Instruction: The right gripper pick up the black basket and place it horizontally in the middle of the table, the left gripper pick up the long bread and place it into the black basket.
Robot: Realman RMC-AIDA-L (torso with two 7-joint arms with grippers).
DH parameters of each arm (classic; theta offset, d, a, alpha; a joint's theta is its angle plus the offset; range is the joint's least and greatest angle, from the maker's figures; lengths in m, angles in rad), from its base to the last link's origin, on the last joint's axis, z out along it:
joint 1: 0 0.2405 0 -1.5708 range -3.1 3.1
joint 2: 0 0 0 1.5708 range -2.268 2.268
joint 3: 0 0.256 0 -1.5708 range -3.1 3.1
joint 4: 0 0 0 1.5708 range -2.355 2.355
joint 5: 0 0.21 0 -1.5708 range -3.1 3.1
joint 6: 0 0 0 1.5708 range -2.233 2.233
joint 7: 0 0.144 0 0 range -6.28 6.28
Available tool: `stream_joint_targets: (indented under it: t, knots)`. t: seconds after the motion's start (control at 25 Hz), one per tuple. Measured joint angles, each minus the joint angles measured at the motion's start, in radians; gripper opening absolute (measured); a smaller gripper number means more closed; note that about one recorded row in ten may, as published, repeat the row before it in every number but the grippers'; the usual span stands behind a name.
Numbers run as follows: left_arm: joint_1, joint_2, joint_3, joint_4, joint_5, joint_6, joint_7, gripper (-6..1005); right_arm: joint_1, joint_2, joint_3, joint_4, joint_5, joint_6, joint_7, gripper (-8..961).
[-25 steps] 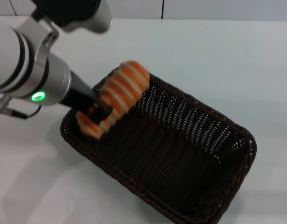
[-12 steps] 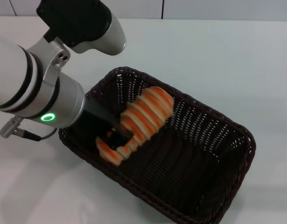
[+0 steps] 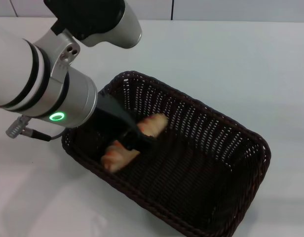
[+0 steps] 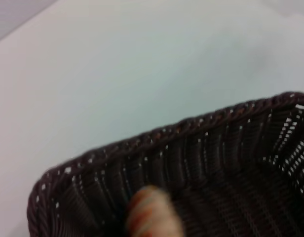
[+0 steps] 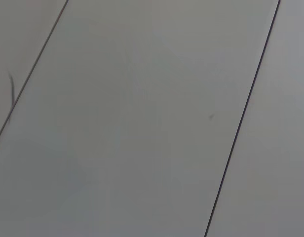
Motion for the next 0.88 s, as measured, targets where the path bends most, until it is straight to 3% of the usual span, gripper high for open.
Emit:
stream_joint_targets:
  t: [0.32,0.4,0.52,0.56,0.72,0.76,0.88]
  knots:
    - [-0.008,0.006,-0.011,0.056,0.039,-0.013,0.002,737,0.012,-0.001,0.0,-0.011,-0.001,0.0,0.001,385]
    - [-0.04,0.01,-0.076,0.065,0.152,-0.023,0.008,794,0.022,-0.001,0.0,-0.018,-0.001,0.0,0.005,385]
    - [-0.05,0.01,-0.107,0.065,0.201,-0.035,0.014,860,0.036,-0.001,-0.006,-0.03,-0.001,0.0,0.008,385]
    - [-0.06,0.011,-0.176,0.068,0.294,-0.119,0.05,860,0.046,-0.002,-0.014,-0.04,-0.001,0.0,0.009,385]
    - [-0.055,0.011,-0.197,0.068,0.317,-0.158,0.064,860,0.057,-0.002,-0.021,-0.054,-0.002,0.0,0.009,385]
    - [0.015,0.013,-0.287,0.069,0.356,-0.39,0.116,860,0.06,-0.002,-0.023,-0.058,-0.001,0.0,0.013,385]
    - [0.085,0.01,-0.326,0.073,0.352,-0.571,0.121,860,0.062,-0.002,-0.024,-0.059,-0.001,0.0,0.025,385]
